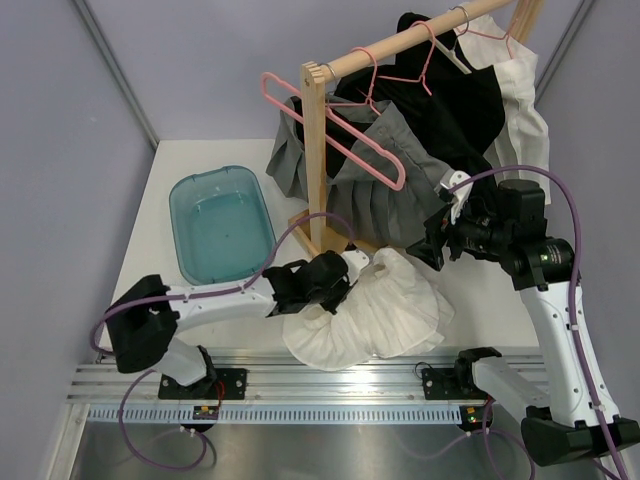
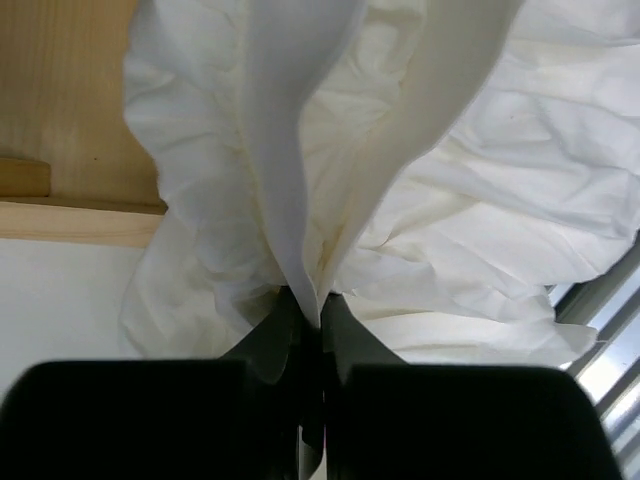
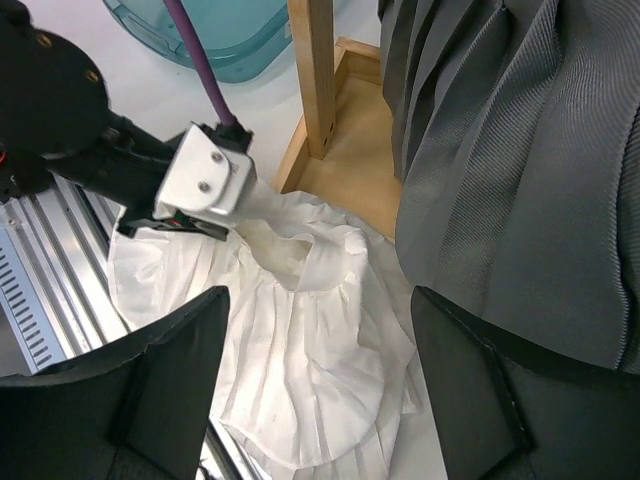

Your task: Remove the skirt from the hanger

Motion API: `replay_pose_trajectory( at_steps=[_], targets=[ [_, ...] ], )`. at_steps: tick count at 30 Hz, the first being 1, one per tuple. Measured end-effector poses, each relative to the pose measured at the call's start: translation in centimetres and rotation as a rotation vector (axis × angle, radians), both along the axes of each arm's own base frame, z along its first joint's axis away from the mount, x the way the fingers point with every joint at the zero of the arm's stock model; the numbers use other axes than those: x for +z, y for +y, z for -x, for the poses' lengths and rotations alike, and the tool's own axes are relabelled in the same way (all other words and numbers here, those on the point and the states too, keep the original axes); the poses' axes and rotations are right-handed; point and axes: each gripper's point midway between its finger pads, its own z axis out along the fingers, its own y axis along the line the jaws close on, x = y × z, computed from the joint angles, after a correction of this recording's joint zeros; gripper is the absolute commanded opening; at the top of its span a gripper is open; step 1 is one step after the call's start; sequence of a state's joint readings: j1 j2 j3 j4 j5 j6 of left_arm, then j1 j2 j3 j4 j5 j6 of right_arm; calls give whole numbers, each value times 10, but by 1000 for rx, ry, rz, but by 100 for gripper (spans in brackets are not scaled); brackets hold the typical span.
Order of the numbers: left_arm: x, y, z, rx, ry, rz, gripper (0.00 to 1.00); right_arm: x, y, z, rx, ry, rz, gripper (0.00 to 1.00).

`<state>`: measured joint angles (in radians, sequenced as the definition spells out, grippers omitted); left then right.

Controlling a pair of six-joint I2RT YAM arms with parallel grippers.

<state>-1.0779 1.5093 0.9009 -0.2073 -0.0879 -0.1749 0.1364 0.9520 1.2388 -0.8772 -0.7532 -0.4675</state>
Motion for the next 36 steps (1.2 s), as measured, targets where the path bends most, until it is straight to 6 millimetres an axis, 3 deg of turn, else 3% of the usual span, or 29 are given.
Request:
replay_pose_trajectory(
  at_steps=[5,8,17,20,24,27,31,36],
  targets=[
    [44,15,5,47,-15,115,0,0,-1,2,-4,-3,-3,81],
    [76,40,3,123,-24,210,0,0,-2,1,-10,-8,-5,81],
    [171,170,-29,573,-153,431,0,-7,-2,-1,-20,9,-11,81],
    [215,201,-38,695,-221,477,0,-7,-2,-2,-20,11,-11,81],
    [284,220,-55,800,-315,527,0,-9,-2,-3,-21,10,-13,81],
    [325,233,-71,881,-383,553,0,-11,-2,-2,-22,18,-15,81],
    [342,262,-97,1025,-438,529,0,-15,-2,1,-23,22,-15,81],
    [322,311,-129,1224,-422,462,0,-19,-3,8,-26,18,-17,82]
  ],
)
